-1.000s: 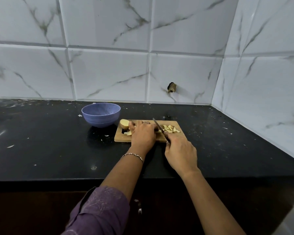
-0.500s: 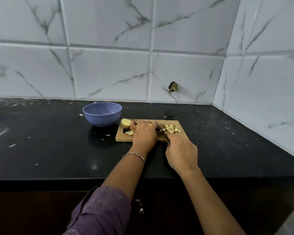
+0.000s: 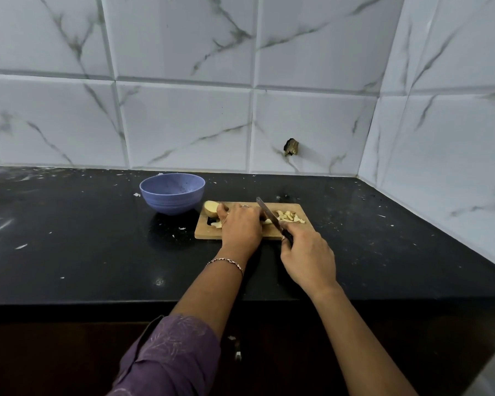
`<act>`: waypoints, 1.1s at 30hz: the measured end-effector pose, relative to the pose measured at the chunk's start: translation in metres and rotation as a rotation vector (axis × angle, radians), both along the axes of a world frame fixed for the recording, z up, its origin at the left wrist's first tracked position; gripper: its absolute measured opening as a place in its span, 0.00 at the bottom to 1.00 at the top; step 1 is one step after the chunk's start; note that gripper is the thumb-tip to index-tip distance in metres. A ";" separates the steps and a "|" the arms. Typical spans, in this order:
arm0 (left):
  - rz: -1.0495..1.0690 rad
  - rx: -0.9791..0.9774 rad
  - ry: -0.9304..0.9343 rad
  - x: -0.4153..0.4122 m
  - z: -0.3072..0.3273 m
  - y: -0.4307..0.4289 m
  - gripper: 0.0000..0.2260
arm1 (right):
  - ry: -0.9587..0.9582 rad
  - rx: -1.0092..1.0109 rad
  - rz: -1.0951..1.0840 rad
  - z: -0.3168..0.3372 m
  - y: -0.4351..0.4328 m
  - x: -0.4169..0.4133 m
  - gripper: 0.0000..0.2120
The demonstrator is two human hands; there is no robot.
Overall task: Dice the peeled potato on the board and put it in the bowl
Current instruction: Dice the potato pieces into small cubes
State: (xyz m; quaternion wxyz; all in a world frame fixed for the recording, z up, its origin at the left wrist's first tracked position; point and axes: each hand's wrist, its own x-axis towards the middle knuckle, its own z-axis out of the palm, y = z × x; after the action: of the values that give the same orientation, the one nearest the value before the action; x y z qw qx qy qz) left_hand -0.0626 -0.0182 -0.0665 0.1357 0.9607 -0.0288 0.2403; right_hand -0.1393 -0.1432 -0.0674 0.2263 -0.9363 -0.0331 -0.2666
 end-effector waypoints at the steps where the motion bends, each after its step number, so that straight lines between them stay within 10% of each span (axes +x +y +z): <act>1: -0.002 0.004 -0.001 -0.001 0.000 0.000 0.10 | 0.004 -0.010 0.001 -0.001 0.000 0.001 0.17; 33: 0.008 -0.002 -0.013 0.002 -0.002 0.002 0.10 | -0.011 -0.120 0.019 -0.005 0.004 0.003 0.15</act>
State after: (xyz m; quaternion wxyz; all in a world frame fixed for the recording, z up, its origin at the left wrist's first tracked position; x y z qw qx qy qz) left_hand -0.0608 -0.0166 -0.0685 0.1354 0.9591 -0.0259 0.2472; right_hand -0.1359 -0.1389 -0.0726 0.1722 -0.9464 -0.0593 -0.2670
